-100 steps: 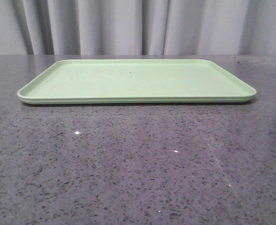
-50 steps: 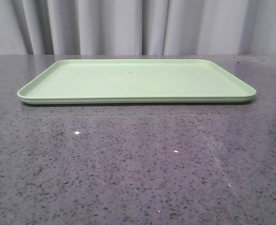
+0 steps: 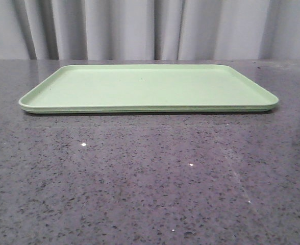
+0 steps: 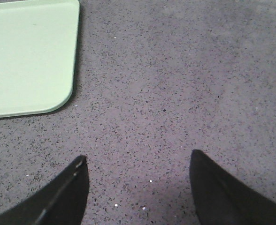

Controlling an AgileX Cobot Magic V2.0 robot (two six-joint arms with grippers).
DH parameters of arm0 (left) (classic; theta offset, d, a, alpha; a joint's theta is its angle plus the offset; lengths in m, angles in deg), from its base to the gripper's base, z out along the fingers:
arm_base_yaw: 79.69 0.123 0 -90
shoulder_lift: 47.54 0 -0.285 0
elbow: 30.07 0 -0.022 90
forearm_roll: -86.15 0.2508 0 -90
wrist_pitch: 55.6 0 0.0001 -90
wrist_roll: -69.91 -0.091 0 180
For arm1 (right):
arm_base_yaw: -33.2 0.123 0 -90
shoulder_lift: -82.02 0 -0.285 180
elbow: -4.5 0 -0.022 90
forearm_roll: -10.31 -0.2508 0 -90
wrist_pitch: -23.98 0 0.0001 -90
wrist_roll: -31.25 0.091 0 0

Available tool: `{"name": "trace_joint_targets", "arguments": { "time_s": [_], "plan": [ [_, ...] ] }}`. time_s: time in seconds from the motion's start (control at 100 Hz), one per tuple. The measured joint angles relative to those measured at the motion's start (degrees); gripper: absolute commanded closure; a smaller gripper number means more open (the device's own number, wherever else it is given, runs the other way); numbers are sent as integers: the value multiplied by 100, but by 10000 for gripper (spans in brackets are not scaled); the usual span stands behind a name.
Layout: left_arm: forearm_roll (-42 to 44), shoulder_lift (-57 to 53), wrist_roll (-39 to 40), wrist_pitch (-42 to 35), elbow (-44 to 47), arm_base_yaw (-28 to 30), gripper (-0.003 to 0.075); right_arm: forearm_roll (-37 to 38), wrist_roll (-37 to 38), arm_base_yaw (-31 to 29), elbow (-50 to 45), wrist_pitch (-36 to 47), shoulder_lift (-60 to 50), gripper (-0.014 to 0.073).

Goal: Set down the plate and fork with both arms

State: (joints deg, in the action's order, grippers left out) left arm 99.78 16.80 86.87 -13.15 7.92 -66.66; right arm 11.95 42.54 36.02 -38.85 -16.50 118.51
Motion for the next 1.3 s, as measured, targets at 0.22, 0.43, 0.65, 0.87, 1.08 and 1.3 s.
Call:
{"name": "trace_joint_targets", "arguments": {
  "time_s": [0.22,0.43,0.65,0.87,1.08,1.3],
  "plan": [
    [0,500,-22,-143,-13,0,408,0,0,0,0,-40,0,120],
    [0,823,-30,-238,-13,9,408,0,0,0,0,-40,0,120],
    [3,937,-30,-293,-13,9,408,0,0,0,0,-40,0,120],
    [3,937,-30,-293,-13,9,425,0,0,0,0,-40,0,120],
    [3,937,-30,-293,-13,9,617,0,0,0,0,-40,0,120],
    [-6,927,-30,-396,-63,9,741,0,0,0,0,-40,0,120]
  ]
}}
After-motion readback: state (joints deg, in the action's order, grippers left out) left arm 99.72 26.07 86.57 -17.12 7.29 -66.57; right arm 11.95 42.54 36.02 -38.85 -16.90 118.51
